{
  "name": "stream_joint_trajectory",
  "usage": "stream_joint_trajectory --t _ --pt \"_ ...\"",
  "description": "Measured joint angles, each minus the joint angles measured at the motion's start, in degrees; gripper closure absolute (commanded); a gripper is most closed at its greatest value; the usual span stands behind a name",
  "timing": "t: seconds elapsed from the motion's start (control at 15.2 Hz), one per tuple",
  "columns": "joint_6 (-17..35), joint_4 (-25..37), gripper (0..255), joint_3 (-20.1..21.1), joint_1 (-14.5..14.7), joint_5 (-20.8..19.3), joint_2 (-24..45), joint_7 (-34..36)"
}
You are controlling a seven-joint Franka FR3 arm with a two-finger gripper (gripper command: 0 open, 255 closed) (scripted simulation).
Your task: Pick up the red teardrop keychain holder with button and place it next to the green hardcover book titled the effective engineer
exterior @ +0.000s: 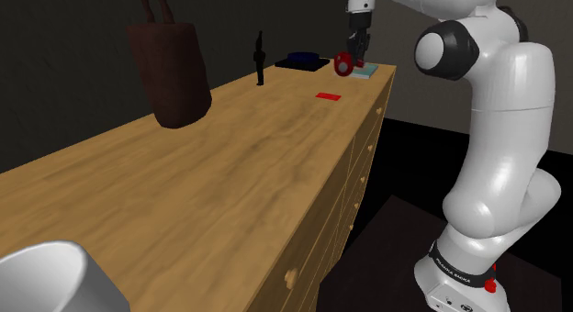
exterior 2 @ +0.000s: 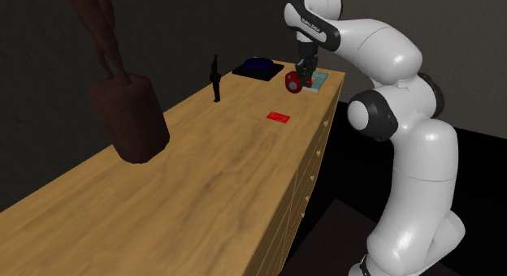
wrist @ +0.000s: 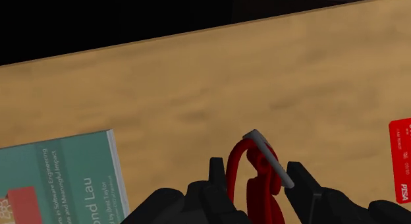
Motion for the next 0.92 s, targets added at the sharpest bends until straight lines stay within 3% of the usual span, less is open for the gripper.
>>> stream_joint_trajectory --t 0.46,0.92 --pt "7.98 -11.86 255 -0.03 0.47 -0.53 -4.17 0.56" --pt "9.07 -13.27 255 -0.09 0.54 -0.61 -4.60 0.70"
